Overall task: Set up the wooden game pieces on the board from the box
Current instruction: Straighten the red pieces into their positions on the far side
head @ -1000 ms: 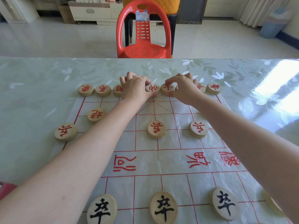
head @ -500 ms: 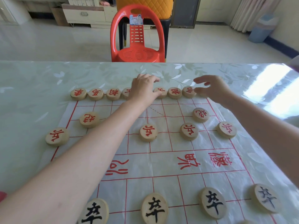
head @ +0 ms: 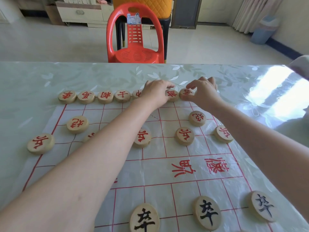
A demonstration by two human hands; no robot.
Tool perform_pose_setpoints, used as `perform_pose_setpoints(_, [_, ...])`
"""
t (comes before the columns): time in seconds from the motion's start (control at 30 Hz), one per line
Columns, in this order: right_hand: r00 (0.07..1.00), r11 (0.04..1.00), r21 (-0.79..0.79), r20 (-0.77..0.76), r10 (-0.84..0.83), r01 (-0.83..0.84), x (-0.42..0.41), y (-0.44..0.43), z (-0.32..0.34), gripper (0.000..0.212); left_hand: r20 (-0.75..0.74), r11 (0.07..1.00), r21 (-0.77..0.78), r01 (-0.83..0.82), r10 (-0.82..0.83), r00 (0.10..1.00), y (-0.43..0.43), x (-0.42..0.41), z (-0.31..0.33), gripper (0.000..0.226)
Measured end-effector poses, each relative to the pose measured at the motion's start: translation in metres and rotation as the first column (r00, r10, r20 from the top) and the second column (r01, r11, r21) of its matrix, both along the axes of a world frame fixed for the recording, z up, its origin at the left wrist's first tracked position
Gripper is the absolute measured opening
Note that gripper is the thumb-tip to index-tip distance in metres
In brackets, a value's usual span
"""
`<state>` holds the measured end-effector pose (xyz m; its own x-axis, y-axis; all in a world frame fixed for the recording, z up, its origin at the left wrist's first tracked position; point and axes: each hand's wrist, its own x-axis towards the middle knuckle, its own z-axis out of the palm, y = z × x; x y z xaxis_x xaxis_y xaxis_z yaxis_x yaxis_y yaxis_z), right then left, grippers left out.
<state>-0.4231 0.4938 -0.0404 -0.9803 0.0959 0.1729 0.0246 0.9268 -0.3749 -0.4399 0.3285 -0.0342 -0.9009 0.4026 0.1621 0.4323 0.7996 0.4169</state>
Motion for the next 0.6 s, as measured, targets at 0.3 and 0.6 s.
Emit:
perform_pose_setpoints(0.3, [1.000,0.997,-0.068,0.002,0.025,-0.025,-0.002,-0.003,-0.003,0.034,-0.047,0.999,-0.041,0.034,-0.036,0.998,0.002,-0.005,-0.007,0.042])
perform_pose_setpoints(0.6, [0.999,0.993,-0.120,0.035,0.012,-0.008,-0.001,0.009,-0.004,0.057,-0.151,0.988,-0.094,-0.125,0.110,0.982,0.009,-0.007,-0.022,0.054])
